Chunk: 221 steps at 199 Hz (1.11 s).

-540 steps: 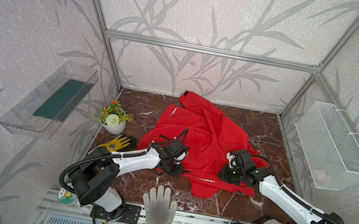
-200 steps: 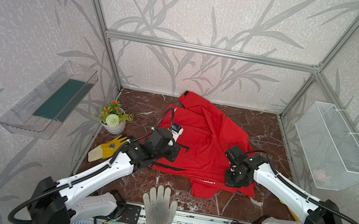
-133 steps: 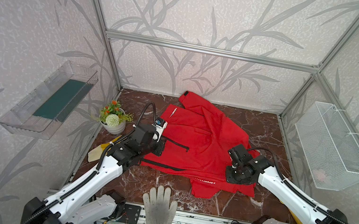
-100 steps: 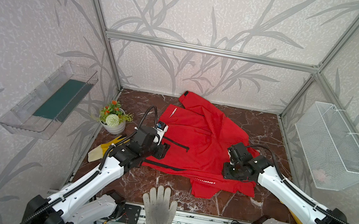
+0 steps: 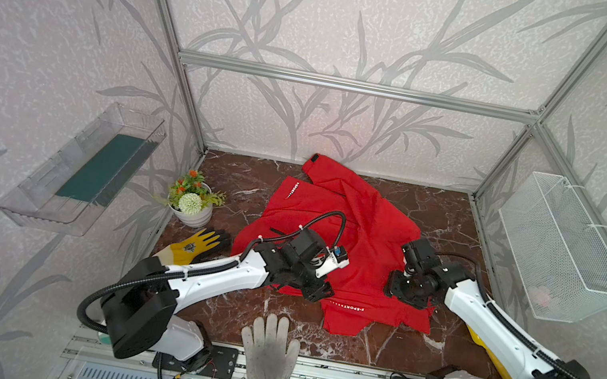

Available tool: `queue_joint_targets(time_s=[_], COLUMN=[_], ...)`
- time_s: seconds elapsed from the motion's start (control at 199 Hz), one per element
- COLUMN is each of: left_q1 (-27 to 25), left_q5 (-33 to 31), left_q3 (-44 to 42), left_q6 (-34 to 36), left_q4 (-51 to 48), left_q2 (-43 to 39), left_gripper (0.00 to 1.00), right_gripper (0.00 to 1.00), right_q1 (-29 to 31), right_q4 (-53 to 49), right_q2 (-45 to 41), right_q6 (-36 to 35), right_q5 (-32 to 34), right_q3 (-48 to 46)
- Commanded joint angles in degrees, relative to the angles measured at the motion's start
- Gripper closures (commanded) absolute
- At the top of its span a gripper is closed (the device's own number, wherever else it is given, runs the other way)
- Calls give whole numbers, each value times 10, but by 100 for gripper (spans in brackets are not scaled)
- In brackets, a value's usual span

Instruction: Zip up the jacket

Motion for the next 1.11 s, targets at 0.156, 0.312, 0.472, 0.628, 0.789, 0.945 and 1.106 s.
queue_joint_targets(time_s=[0.156, 0.312, 0.472, 0.628, 0.789, 0.945, 1.106], left_q1=[-40, -47, -56, -61, -65, -64, -63], left_q5=[-17, -11, -26, -47, -78, -120, -153], left_q3=[81, 105, 105, 103, 111, 99, 111], left_q6=[113, 127, 126, 124, 125, 110, 117], left_q4=[-50, -77, -82, -79, -82, -57, -95], left_q2=[87, 116, 122, 130, 121, 99, 116], left_gripper=[41, 48, 73, 79, 69, 66, 64], right_gripper=[12, 10, 10, 10, 10, 10, 10], right_q1=[-31, -91, -99, -101, -102, -102, -102], right_q4=[-27, 11, 22, 29, 30, 35, 36], right_q2=[-119, -152, -157, -149, -155, -158, -160], right_q6=[98, 107, 102, 101, 102, 101, 100], right_q5=[-31, -84, -87, -97, -101, -104, -108], right_q3=[-88, -138, -142, -144, -146, -151, -155])
